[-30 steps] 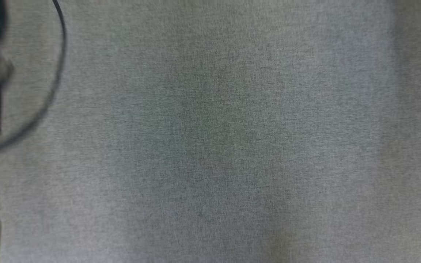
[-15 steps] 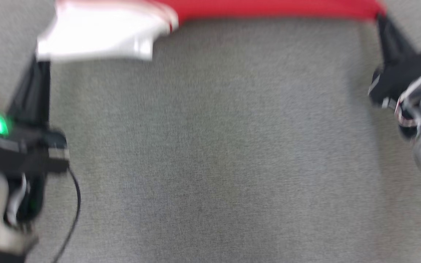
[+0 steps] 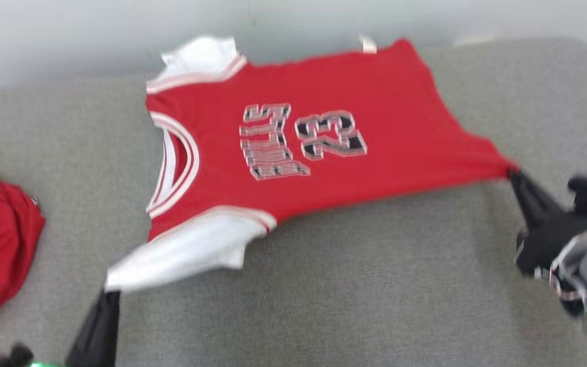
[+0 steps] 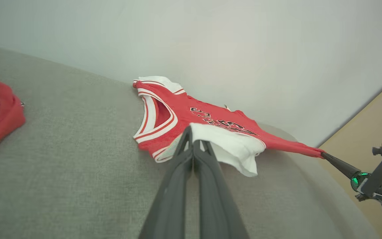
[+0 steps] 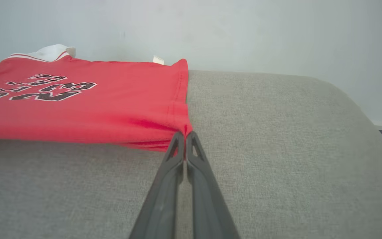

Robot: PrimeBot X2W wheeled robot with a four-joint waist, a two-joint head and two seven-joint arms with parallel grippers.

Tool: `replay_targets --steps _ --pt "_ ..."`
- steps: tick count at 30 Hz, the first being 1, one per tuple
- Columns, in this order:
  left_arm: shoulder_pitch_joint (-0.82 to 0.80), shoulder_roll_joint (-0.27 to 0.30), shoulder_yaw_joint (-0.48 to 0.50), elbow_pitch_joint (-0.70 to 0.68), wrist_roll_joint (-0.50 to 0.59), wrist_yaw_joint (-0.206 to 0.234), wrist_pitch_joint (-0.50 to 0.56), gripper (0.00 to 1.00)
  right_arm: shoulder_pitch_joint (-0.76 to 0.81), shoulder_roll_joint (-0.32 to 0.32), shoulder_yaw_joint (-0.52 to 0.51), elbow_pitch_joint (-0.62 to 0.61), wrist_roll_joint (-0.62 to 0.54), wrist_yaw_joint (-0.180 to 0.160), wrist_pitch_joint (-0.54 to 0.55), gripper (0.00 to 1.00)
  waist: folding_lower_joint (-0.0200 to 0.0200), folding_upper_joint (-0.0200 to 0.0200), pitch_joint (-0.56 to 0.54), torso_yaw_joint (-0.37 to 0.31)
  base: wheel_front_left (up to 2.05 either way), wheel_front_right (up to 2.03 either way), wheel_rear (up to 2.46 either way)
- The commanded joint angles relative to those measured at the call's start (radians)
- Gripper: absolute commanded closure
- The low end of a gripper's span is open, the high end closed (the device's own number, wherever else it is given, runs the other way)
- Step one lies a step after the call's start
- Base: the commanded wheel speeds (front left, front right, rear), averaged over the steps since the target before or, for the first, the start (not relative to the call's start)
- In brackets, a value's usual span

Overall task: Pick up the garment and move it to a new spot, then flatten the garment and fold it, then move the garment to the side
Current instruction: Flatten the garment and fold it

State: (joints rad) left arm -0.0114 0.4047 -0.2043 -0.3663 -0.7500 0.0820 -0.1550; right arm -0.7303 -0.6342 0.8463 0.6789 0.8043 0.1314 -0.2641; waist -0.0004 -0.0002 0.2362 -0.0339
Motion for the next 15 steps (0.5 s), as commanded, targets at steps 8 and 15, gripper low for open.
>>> replay_targets --steps 8,15 --pt "0.242 -0.037 -0.006 -0.082 0.021 0.05 -0.064 1.0 0.252 -0.046 -0.077 -0.111 -0.101 -0.001 -0.001 1.0 0.0004 0.0002 -0.132 0.005 0.0 0.0 0.0" --pt "0.321 -0.025 -0.013 -0.114 0.02 0.056 -0.064 1.0 0.441 -0.091 -0.158 -0.188 -0.106 -0.001 -0.001 1.0 0.0004 0.0002 -0.163 0.006 0.0 0.0 0.0"
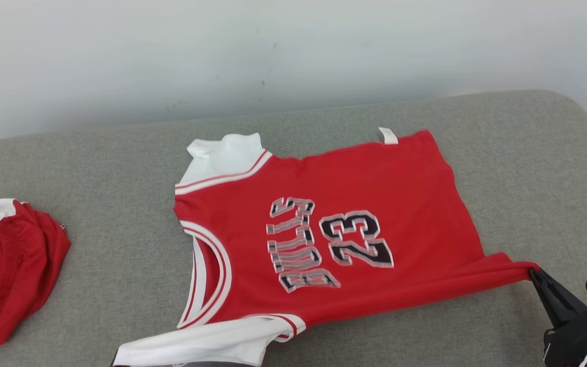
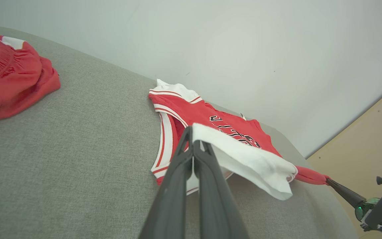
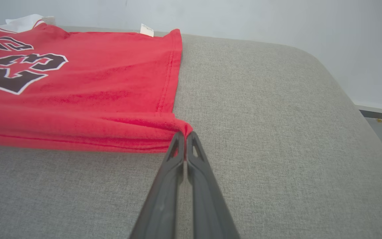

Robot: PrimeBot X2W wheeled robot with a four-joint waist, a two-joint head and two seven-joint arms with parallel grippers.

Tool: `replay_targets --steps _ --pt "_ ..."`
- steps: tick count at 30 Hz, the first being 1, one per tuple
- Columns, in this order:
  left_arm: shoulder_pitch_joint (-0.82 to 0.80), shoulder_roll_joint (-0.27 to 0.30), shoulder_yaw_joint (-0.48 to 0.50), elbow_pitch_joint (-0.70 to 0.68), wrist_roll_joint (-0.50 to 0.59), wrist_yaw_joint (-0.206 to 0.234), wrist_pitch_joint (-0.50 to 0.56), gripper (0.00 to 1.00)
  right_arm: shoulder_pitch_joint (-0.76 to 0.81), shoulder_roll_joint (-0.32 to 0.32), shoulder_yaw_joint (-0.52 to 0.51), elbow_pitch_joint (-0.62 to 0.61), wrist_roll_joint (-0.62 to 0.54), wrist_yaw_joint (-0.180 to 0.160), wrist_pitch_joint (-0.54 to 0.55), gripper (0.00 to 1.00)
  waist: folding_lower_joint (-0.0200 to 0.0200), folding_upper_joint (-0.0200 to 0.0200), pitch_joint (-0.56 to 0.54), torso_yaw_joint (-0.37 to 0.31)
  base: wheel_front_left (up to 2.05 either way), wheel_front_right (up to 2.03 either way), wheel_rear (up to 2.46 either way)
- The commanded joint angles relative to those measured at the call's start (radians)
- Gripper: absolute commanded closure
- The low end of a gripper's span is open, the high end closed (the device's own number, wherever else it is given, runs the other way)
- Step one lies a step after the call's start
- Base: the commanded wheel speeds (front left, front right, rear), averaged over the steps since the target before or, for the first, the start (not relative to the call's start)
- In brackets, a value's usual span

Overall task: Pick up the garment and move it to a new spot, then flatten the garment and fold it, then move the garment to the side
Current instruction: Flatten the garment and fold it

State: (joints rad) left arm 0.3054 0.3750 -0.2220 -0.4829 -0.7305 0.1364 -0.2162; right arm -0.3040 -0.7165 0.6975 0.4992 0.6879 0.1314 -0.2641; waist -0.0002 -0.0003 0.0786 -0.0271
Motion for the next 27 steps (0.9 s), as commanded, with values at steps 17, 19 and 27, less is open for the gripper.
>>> replay_targets --steps 17,19,27 --pt "-0.231 -0.051 -0.061 0.1 0.009 -0.048 0.009 1.0 -0.063 0.047 -0.018 -0.052 0.01 -0.001 0.086 1.0 0.0002 0.0003 0.051 -0.01 0.0 0.0 0.0" --pt "-0.279 -0.053 -0.062 0.134 0.02 -0.054 0.008 1.0 -0.1 0.069 -0.014 -0.028 0.004 -0.001 0.098 1.0 0.0002 0.0003 0.063 -0.012 0.0 0.0 0.0" --pt "-0.459 -0.071 -0.056 0.287 0.065 -0.073 -0.015 1.0 -0.246 0.138 0.019 0.097 0.007 -0.001 0.114 1.0 0.0002 0.0003 0.111 -0.005 0.0 0.0 0.0"
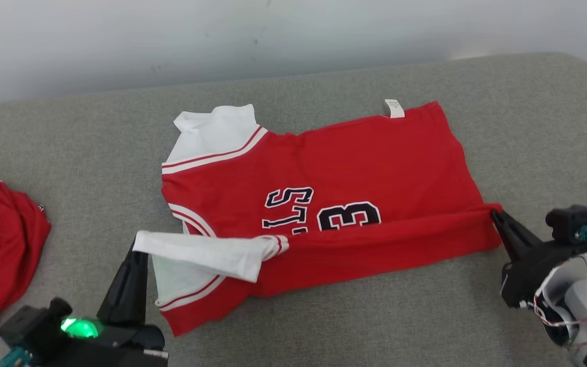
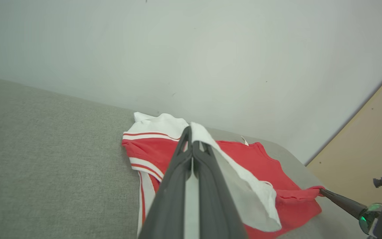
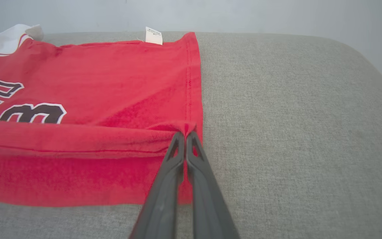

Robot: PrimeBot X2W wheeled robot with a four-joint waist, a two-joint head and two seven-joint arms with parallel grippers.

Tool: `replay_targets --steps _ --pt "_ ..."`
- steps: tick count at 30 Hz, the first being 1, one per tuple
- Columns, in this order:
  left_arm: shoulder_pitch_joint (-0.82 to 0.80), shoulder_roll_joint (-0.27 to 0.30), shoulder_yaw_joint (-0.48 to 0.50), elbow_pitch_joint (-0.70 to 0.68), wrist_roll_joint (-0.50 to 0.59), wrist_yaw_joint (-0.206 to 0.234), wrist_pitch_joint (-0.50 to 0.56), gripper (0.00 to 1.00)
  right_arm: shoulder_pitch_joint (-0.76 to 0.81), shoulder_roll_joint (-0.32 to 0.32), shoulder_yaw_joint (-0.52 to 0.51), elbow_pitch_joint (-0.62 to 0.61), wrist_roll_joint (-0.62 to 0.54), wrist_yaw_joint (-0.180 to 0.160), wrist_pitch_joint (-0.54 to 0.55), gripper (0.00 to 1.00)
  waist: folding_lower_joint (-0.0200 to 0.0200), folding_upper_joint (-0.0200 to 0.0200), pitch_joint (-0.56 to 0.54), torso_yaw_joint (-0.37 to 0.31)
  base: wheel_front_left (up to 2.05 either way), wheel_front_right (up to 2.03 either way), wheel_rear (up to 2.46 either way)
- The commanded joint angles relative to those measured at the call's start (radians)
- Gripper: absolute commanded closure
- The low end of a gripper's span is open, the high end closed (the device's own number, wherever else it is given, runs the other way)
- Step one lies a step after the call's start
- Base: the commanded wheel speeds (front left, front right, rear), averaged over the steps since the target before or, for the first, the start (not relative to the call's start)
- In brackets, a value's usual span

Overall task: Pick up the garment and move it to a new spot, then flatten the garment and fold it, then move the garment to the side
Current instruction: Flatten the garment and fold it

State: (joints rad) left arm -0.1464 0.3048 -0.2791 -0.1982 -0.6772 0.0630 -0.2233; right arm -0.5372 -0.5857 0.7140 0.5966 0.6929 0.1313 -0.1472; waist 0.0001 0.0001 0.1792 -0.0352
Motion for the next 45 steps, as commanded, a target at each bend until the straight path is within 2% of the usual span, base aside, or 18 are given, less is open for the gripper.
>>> replay_targets --steps 1,16,17,18,19,20,21,22,23,24,27,30,34,39,45 --pt "-0.024 -0.002 0.001 0.021 0.017 -0.006 -0.011 1.0 -0.028 0.014 0.006 0.016 0.005 -0.001 -0.007 1.0 -0.0001 -0.0001 0.015 0.004 0.0 0.0 0.0" --pt "-0.205 -0.028 -0.001 0.245 0.101 -0.103 -0.041 1.0 -0.194 0.073 0.061 0.201 0.016 -0.001 -0.093 1.0 -0.0001 -0.0001 0.078 0.011 0.0 0.0 0.0" --pt "-0.212 -0.028 -0.002 0.258 0.113 -0.104 -0.041 1.0 -0.203 0.078 0.06 0.214 0.015 -0.001 -0.098 0.91 -0.0001 -0.0001 0.08 0.01 0.0 0.0 0.0" --pt "-0.219 -0.032 -0.003 0.27 0.12 -0.105 -0.042 1.0 -0.211 0.082 0.06 0.222 0.011 -0.001 -0.103 0.76 -0.0001 -0.0001 0.082 0.009 0.0 0.0 0.0" --pt "-0.226 -0.037 -0.002 0.283 0.127 -0.108 -0.043 1.0 -0.217 0.088 0.061 0.229 0.006 -0.001 -0.107 0.45 -0.0001 -0.0001 0.083 0.008 0.0 0.0 0.0" --pt "-0.232 -0.037 0.003 0.294 0.136 -0.109 -0.043 0.93 -0.223 0.094 0.056 0.237 0.003 -0.001 -0.112 0.0 -0.0001 -0.0001 0.084 0.006 0.0 0.0 0.0" --pt "-0.236 -0.039 0.008 0.304 0.141 -0.113 -0.043 0.65 -0.227 0.099 0.049 0.243 0.0 -0.001 -0.115 0.0 -0.0001 -0.0001 0.084 0.004 0.0 0.0 0.0" --pt "-0.24 -0.045 0.015 0.31 0.147 -0.113 -0.041 0.54 -0.228 0.106 0.044 0.245 -0.005 -0.001 -0.118 0.0 -0.0001 -0.0001 0.084 0.002 0.0 0.0 0.0" --pt "-0.241 -0.05 0.023 0.313 0.154 -0.112 -0.042 0.21 -0.23 0.111 0.035 0.241 -0.014 -0.001 -0.118 0.0 -0.0001 -0.0001 0.084 0.001 0.0 0.0 0.0" --pt "-0.238 -0.055 0.03 0.315 0.156 -0.115 -0.042 0.0 -0.234 0.112 0.012 0.226 -0.023 -0.001 -0.119 0.0 -0.0001 -0.0001 0.084 -0.001 0.0 0.0 0.0" --pt "-0.223 -0.066 0.045 0.316 0.165 -0.119 -0.042 0.0 -0.21 0.115 -0.037 0.189 -0.051 -0.001 -0.119 0.0 -0.0001 -0.0001 0.083 -0.004 0.0 0.0 0.0" --pt "-0.173 -0.091 0.078 0.295 0.177 -0.111 -0.042 0.0 -0.13 0.123 -0.19 0.091 -0.125 -0.001 -0.118 0.0 -0.0001 -0.0001 0.073 -0.004 0.0 0.0 0.0" --pt "-0.097 -0.119 0.097 0.269 0.147 -0.1 -0.042 0.0 -0.009 0.152 -0.298 0.017 -0.188 -0.001 -0.118 0.0 -0.0001 -0.0001 0.052 0.001 0.0 0.0 0.0" --pt "0.011 -0.147 0.087 0.236 0.101 -0.075 0.008 0.0 0.106 0.18 -0.365 -0.021 -0.219 -0.001 -0.118 0.0 -0.0001 -0.0001 0.025 0.004 0.0 0.0 0.0" --pt "0.117 -0.174 0.071 0.213 0.055 -0.015 0.101 0.0 0.163 0.196 -0.408 -0.04 -0.243 -0.001 -0.118 0.0 -0.0001 -0.0001 0.009 0.007 0.0 0.0 0.0"
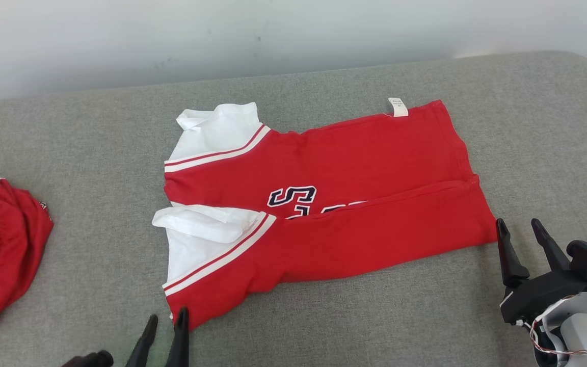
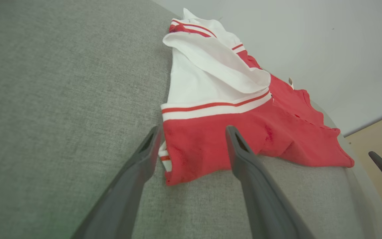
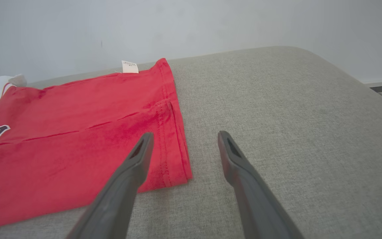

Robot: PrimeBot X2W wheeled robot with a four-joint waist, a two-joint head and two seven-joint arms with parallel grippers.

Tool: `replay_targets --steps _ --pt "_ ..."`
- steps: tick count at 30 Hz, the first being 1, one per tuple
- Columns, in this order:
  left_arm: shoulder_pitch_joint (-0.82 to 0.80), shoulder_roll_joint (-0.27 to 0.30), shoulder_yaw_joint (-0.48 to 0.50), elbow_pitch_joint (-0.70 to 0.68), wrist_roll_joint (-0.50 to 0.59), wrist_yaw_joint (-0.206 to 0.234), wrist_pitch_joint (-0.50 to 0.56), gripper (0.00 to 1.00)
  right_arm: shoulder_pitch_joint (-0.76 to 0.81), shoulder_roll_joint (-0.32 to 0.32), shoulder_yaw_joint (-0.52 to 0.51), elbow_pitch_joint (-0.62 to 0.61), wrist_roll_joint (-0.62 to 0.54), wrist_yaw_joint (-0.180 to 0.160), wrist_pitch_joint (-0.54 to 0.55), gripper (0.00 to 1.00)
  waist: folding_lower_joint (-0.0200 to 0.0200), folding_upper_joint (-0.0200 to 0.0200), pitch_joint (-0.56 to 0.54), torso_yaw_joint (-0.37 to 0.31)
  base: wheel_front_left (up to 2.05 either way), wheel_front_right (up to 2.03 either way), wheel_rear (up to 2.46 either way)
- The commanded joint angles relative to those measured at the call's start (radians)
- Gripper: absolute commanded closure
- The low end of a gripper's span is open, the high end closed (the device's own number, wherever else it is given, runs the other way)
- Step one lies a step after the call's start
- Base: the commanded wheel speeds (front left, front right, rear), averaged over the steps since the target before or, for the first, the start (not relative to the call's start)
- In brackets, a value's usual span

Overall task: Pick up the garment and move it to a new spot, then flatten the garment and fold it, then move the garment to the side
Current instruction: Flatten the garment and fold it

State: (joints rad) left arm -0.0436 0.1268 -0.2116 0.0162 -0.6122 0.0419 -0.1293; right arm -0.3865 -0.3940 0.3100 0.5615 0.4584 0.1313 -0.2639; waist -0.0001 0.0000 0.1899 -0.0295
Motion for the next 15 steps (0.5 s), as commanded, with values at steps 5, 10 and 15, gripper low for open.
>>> replay_targets --steps 5,10,15 --pt "0.042 -0.004 -0.008 0.02 -0.03 0.042 0.072 0.0 0.015 0.008 -0.014 -0.007 -0.019 -0.001 -0.001 0.0 0.0001 0.0 0.004 0.002 0.0 0.0 0.0" --pt "0.012 -0.015 -0.013 0.067 -0.047 0.062 0.11 0.0 -0.001 0.008 0.002 0.001 -0.02 -0.001 -0.002 0.0 0.0001 0.0 0.014 0.001 0.0 0.0 0.0" --pt "-0.01 -0.023 -0.009 0.099 -0.07 0.061 0.114 0.0 -0.01 0.007 0.017 0.004 -0.015 -0.001 -0.002 0.0 0.0001 0.0 0.018 -0.002 0.0 0.0 0.0"
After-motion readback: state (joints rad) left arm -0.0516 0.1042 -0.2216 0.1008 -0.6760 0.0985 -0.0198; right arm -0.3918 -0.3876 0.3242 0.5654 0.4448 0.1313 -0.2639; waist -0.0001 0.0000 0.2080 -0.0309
